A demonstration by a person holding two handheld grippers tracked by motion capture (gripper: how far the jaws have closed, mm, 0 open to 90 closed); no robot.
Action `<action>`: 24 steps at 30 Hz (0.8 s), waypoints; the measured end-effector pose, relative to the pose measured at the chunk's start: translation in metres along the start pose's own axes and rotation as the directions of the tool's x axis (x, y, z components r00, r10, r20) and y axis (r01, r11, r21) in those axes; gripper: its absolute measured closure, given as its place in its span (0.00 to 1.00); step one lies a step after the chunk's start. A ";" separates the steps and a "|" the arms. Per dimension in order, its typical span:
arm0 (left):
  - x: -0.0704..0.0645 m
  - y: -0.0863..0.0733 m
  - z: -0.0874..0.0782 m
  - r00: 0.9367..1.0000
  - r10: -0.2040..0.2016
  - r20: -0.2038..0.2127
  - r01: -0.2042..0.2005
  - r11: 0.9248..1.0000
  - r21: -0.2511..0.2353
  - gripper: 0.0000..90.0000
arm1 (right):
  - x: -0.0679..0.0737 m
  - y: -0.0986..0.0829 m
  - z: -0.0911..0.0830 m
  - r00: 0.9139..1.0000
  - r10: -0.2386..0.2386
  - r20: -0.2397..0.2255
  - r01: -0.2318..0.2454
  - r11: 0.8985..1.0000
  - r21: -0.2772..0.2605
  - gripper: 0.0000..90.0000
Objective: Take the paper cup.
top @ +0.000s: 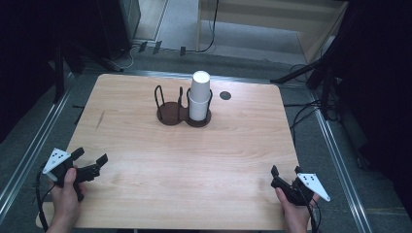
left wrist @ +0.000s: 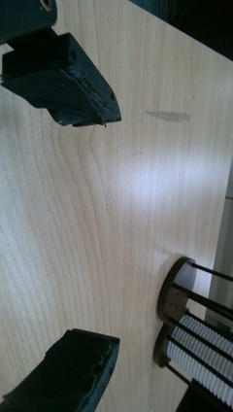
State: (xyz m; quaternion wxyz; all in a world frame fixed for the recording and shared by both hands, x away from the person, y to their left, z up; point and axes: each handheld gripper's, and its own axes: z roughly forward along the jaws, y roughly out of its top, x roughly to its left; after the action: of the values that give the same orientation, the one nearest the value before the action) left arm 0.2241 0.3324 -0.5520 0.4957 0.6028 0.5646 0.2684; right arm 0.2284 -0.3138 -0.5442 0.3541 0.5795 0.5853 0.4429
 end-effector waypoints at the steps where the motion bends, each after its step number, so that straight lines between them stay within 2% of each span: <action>1: -0.001 0.000 0.000 1.000 0.006 -0.011 -0.006 1.000 0.002 0.01 | 0.000 0.000 0.000 1.000 0.003 0.000 -0.003 1.000 -0.001 0.14; 5: -0.002 0.000 0.000 1.000 0.011 -0.028 -0.011 1.000 0.007 0.01 | 0.000 0.000 0.000 1.000 -0.007 -0.009 0.007 1.000 -0.001 0.14; 7: -0.001 0.000 0.000 1.000 -0.001 -0.030 0.002 1.000 0.009 0.01 | 0.004 0.001 0.001 0.999 -0.039 -0.026 0.039 0.999 0.004 0.14; 8: -0.001 0.000 0.000 1.000 -0.001 -0.030 0.002 1.000 0.009 0.01 | 0.004 0.001 0.001 0.999 -0.039 -0.026 0.039 0.999 0.004 0.14; 9: -0.001 0.000 0.000 1.000 -0.002 -0.028 0.002 1.000 0.016 0.01 | 0.007 0.001 0.001 0.998 -0.062 -0.027 0.062 0.998 0.010 0.14; 12: -0.001 0.000 0.000 1.000 -0.002 -0.025 0.003 1.000 0.011 0.01 | 0.011 0.005 0.001 0.998 -0.043 -0.045 0.044 0.999 0.011 0.14; 15: 0.000 -0.001 -0.001 1.000 -0.008 -0.027 0.008 1.000 -0.002 0.01 | 0.019 0.012 -0.002 0.998 -0.051 -0.046 0.051 0.999 0.005 0.15; 18: 0.000 -0.001 -0.002 0.999 -0.014 -0.036 0.013 1.000 -0.017 0.01 | 0.029 0.018 -0.001 0.997 -0.059 -0.040 0.060 0.998 0.023 0.15; 22: -0.001 -0.002 -0.003 0.999 -0.013 -0.047 0.011 1.000 -0.029 0.01 | 0.041 0.025 0.004 0.997 -0.058 -0.059 0.060 0.998 0.025 0.15; 24: 0.002 -0.002 -0.004 0.999 -0.038 -0.031 0.037 0.999 -0.034 0.01 | 0.046 0.029 0.008 0.996 -0.059 -0.069 0.061 0.998 0.023 0.15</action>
State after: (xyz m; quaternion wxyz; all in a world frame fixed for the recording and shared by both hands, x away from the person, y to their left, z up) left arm 0.2205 0.3352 -0.5528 0.5017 0.5794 0.5791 0.2779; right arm 0.2426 -0.2691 -0.5154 0.3397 0.5507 0.6197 0.4442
